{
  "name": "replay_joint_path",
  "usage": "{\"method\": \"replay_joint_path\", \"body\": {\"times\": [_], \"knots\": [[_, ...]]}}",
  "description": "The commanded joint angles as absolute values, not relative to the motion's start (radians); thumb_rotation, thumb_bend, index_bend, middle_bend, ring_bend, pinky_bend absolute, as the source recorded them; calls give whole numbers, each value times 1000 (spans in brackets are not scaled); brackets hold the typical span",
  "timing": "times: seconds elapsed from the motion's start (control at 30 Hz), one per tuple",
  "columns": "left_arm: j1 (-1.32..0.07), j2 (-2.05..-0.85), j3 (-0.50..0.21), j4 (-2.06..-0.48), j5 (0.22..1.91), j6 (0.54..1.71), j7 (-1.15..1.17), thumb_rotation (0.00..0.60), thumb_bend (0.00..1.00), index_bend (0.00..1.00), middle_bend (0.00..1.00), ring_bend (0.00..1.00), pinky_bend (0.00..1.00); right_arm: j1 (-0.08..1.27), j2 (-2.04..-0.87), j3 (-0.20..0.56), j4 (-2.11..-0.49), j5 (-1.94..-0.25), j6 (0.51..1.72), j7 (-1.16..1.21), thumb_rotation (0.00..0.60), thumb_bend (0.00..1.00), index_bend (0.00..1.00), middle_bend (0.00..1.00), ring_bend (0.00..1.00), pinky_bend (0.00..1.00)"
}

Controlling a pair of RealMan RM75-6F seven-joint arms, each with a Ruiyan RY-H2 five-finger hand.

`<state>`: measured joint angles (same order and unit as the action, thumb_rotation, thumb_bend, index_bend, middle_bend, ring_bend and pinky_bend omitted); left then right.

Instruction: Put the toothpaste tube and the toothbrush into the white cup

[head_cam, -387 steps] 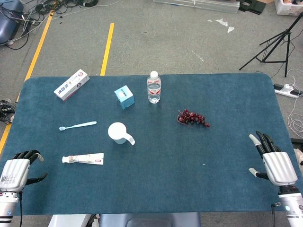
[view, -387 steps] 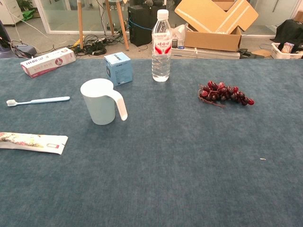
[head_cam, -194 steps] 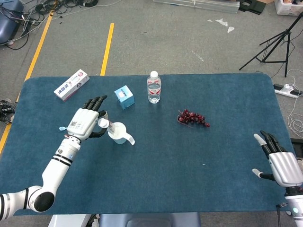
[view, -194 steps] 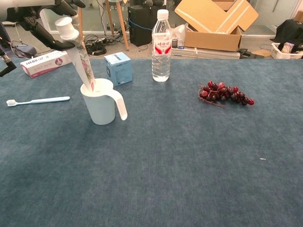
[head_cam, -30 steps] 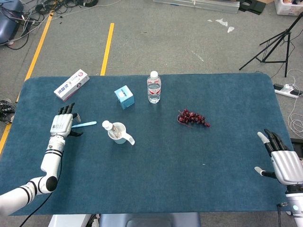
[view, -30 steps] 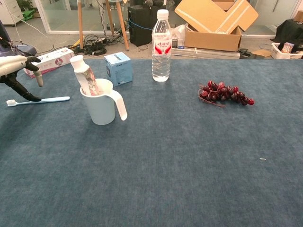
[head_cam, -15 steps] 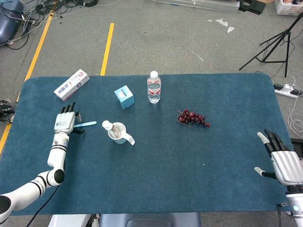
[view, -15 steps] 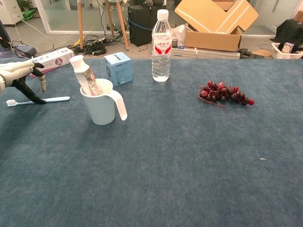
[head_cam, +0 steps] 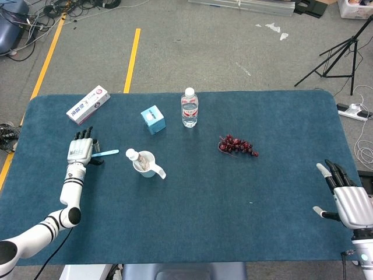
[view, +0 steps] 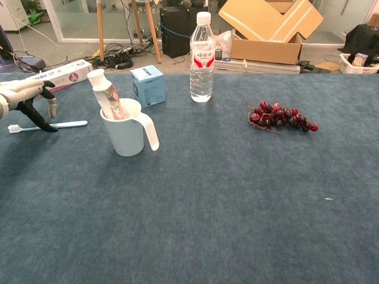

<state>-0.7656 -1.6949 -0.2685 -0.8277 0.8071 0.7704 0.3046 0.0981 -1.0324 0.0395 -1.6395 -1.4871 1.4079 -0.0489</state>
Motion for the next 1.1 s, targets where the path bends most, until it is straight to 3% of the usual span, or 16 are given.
{"method": "replay_joint_path", "body": {"times": [0.03,0.3,1.1], "knots": [[-767,-1699,-270,-820,804,764,311,600,122,550,0,0,38,98,-1032,39,-1640,-1488,1409,-50,600,0,43,33,43,390],[-771,-1718,-280,-781,793,745,320,600,214,563,0,0,38,97,-1031,39,-1640,-1489,1410,-47,600,0,43,33,43,390],[-770,-1759,-299,-678,793,699,325,600,223,592,0,0,37,96,-1030,39,-1641,-1489,1411,-46,600,0,43,33,43,390]]}}
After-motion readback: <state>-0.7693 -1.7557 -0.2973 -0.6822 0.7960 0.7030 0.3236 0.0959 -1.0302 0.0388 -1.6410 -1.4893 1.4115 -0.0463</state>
